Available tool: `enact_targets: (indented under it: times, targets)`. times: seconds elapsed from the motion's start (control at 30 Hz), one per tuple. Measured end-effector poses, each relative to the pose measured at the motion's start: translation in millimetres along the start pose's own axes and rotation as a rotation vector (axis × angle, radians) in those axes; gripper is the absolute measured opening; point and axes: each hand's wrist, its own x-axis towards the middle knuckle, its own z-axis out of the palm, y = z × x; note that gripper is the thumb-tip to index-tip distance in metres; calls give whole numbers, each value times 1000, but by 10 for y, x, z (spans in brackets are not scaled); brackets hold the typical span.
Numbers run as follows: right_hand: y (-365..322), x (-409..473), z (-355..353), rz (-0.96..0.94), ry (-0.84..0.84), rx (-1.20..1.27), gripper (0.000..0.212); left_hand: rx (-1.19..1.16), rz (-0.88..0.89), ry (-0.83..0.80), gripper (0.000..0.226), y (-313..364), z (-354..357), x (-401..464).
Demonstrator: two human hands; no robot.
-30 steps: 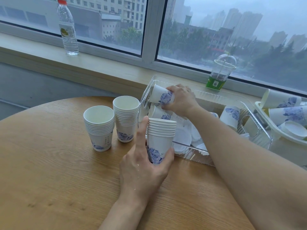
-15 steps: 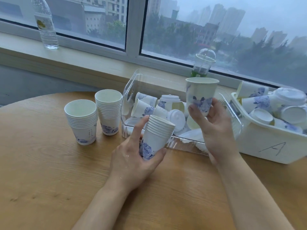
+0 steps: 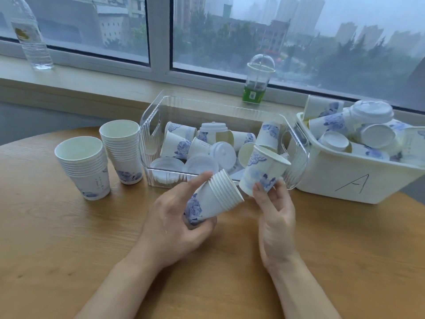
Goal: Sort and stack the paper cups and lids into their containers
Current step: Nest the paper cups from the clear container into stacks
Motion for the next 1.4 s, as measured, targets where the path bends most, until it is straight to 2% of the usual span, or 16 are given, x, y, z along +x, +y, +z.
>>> enact_targets:
  times: [0.27, 0.47, 0.73, 0.9, 1.2, 1.4]
  targets:
    - [39, -29, 20, -98, -24, -85, 84, 37, 102, -19, 79, -50, 10, 20]
    - [71, -3, 44, -88, -74, -166, 75, -18, 70, -26, 80, -40, 19, 1]
    - [134, -42, 80, -65, -250, -320, 66, -74, -16, 9, 80, -18, -38, 10]
    - [169, -90, 87, -59, -352, -406, 69, -126, -30, 37, 80, -2, -50, 21]
    - [211, -76, 67, -63, -379, -490, 76, -120, -55, 50, 78, -34, -68, 19]
    - [190, -90, 62, -57, -399, -527, 74, -140, -12, 6, 102, -36, -17, -11]
